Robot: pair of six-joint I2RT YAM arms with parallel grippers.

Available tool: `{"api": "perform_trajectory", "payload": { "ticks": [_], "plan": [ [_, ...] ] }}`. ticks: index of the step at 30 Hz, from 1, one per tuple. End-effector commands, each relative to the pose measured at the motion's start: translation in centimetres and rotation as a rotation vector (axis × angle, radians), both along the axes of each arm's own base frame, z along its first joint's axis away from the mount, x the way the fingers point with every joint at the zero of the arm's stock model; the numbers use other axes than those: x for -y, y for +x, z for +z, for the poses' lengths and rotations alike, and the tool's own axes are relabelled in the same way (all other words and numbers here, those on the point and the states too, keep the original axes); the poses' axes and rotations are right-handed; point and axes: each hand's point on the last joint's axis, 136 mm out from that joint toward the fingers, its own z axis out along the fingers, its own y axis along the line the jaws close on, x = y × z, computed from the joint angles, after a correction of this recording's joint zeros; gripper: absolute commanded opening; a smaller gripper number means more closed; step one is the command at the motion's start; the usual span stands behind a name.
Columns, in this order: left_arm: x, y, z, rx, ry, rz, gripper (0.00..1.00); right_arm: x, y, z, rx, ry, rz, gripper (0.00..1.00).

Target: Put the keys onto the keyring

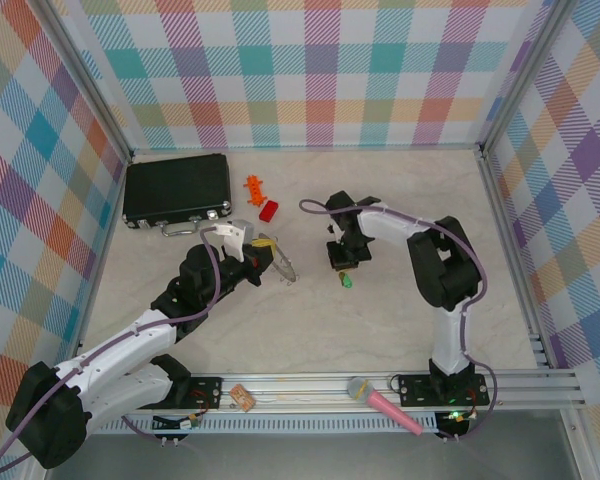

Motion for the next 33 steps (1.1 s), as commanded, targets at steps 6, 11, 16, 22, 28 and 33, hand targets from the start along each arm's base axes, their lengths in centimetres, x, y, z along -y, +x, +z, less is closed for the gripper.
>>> {"api": "perform_trajectory", "payload": {
  "ticks": [6,11,16,22,28,33],
  "plan": [
    [0.5,-0.3,1.3,0.036,-0.034,-0.022,0.00,-1.0,2.2,0.4,0.261,0.068,-0.094,0.00],
    [0.4,-0.2,1.2,0.037,-0.029,-0.017,0.00,-1.0,2.6,0.9,0.377,0.108,-0.124,0.00],
    [0.3,-0.3,1.3,0.037,-0.030,-0.016,0.00,-1.0,2.4,1.2,0.452,0.145,-0.145,0.00],
    [0.3,-0.1,1.1,0.036,-0.026,-0.010,0.00,-0.7,2.2,1.6,0.551,0.191,-0.176,0.00],
    [0.3,-0.1,1.0,0.034,-0.024,-0.009,0.00,-1.1,2.3,1.6,0.641,0.236,-0.191,0.00],
    [0.3,-0.1,1.1,0.035,-0.023,-0.009,0.00,-1.4,2.3,1.0,0.705,0.248,-0.203,0.00]
  ]
}}
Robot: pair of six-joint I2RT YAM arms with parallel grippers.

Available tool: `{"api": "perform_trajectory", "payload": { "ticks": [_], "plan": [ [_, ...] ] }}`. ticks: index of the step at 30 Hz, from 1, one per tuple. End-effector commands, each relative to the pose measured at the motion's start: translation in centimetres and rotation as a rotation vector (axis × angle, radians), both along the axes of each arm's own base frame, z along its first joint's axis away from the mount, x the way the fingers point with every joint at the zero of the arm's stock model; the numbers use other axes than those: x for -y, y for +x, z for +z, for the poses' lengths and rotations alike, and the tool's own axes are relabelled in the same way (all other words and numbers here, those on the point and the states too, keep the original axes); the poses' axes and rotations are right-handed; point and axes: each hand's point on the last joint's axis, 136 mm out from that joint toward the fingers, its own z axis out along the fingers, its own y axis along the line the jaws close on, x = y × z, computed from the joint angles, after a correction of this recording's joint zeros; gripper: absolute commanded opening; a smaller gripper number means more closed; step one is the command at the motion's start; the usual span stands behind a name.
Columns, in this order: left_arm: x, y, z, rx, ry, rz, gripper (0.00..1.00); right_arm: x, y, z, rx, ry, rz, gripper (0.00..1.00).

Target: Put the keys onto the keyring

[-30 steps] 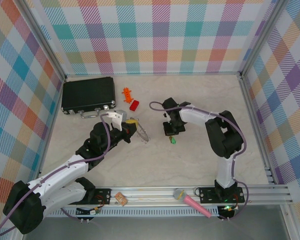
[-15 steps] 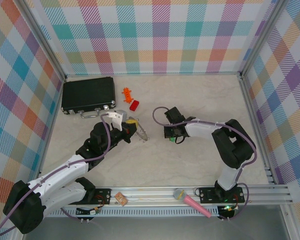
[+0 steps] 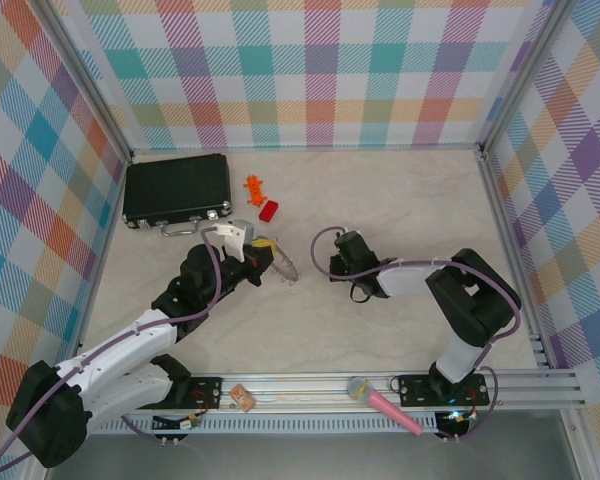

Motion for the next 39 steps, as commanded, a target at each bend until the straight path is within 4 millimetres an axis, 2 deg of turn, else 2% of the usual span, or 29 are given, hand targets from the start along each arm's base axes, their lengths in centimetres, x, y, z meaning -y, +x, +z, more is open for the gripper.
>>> {"api": "perform_trajectory", "payload": {
  "ticks": [1,12,18,20,23,30,39],
  "plan": [
    [0.3,-0.2,1.2,0.039,-0.026,-0.010,0.00,-0.4,0.8,0.4,0.086,0.034,-0.039,0.00],
    [0.3,-0.2,1.3,0.042,-0.029,-0.011,0.00,-1.0,0.6,-0.8,0.152,0.041,-0.064,0.00],
    [0.3,-0.1,1.2,0.040,-0.025,-0.008,0.00,-1.1,0.7,-0.6,0.155,0.045,-0.070,0.00],
    [0.3,-0.1,1.1,0.038,-0.024,-0.009,0.00,-1.3,0.6,-0.3,0.138,0.038,-0.062,0.07],
    [0.3,-0.1,1.1,0.039,-0.022,-0.008,0.00,-1.6,0.4,0.3,0.113,0.031,-0.038,0.29],
    [0.2,0.0,1.1,0.039,-0.018,-0.004,0.00,-1.8,0.3,2.4,0.046,-0.030,-0.016,0.35],
    [0.2,-0.1,1.3,0.044,-0.021,-0.007,0.00,-1.5,0.3,4.7,-0.267,-0.149,0.092,0.35]
  ]
}}
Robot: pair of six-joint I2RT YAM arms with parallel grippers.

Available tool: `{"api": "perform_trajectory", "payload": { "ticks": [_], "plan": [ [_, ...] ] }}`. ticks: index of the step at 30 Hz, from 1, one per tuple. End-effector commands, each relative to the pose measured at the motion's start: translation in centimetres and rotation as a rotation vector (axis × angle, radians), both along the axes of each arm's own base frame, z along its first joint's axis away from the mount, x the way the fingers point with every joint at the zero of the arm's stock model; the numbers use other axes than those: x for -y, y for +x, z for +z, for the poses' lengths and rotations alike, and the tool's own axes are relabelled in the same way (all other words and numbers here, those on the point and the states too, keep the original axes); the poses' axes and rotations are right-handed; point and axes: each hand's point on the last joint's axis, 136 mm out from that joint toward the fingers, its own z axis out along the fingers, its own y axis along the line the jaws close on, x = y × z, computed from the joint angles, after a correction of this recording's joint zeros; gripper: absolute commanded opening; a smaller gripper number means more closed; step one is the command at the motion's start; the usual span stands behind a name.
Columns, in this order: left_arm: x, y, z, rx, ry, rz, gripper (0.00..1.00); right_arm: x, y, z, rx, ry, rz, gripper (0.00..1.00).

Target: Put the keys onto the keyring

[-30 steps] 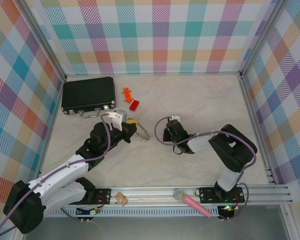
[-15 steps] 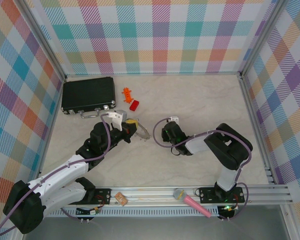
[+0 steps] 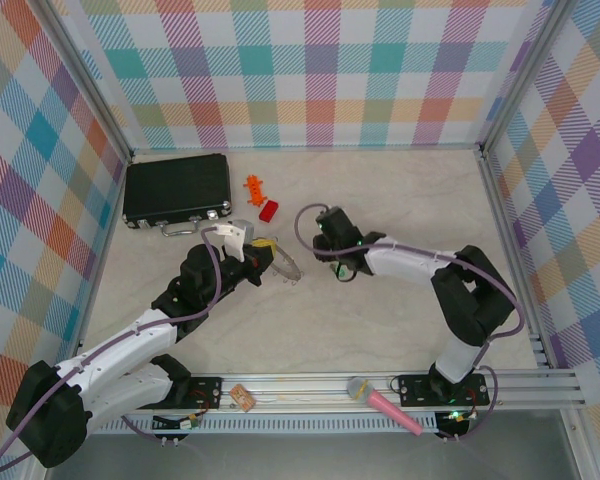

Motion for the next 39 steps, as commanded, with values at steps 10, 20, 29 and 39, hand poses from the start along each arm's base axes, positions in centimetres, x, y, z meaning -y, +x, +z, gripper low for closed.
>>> {"api": "perform_trajectory", "payload": {
  "ticks": [10,20,29,39],
  "plan": [
    [0.0,-0.4,1.8,0.056,-0.031,-0.005,0.00,1.2,-3.1,-1.7,-0.594,-0.119,0.218,0.30],
    [-0.2,-0.5,2.0,0.065,-0.038,0.001,0.00,1.7,-3.5,-3.1,-0.788,-0.210,0.259,0.25],
    [-0.1,-0.7,2.3,0.068,-0.051,-0.008,0.00,1.8,-3.2,-4.9,-0.863,-0.241,0.265,0.24],
    [0.0,-0.8,2.5,0.071,-0.062,-0.018,0.00,1.8,-2.8,-6.3,-0.904,-0.220,0.256,0.17]
  ]
}}
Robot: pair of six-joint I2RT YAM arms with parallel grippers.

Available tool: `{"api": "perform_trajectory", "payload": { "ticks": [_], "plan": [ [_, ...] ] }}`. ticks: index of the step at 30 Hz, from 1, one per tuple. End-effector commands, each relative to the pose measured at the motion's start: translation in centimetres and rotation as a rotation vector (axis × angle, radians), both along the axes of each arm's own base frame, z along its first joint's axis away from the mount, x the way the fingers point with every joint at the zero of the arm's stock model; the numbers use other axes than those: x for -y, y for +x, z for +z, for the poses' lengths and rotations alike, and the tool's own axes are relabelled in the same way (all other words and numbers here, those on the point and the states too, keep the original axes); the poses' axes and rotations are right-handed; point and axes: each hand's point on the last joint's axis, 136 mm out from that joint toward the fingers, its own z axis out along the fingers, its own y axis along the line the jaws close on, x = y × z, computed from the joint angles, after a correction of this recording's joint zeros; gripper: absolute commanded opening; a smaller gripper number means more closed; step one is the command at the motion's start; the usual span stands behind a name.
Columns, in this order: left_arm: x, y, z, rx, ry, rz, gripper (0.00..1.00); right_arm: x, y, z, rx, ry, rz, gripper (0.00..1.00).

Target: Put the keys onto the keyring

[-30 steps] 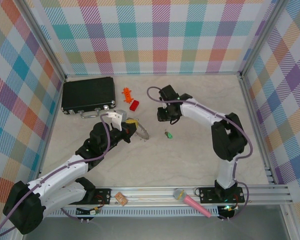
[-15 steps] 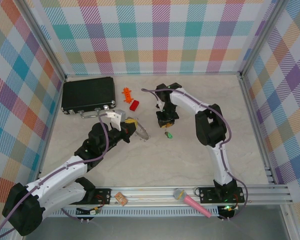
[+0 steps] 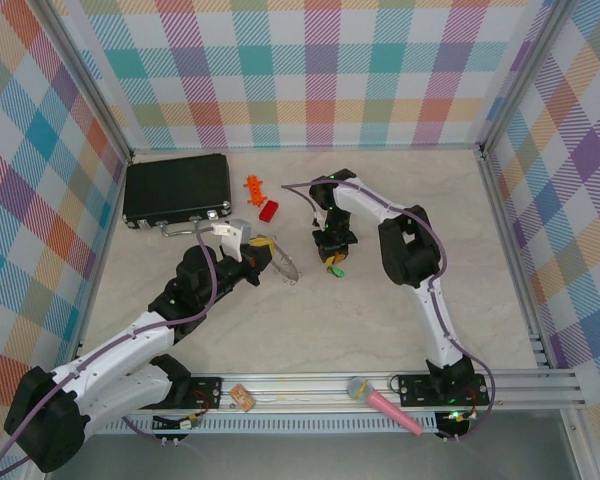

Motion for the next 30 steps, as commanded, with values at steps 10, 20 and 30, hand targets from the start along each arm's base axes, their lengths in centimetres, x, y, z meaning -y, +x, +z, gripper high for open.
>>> {"api": "perform_trajectory", "payload": {
  "ticks": [10,20,30],
  "plan": [
    [0.3,-0.5,1.4,0.042,-0.046,-0.021,0.00,-0.2,0.0,0.5,-0.027,0.031,-0.007,0.00],
    [0.3,-0.4,1.2,0.038,-0.043,-0.018,0.00,-0.5,0.7,1.2,0.118,0.083,-0.069,0.00],
    [0.5,-0.4,0.9,0.030,-0.043,-0.024,0.00,-0.9,1.4,1.5,0.402,0.190,-0.158,0.00]
  ]
}}
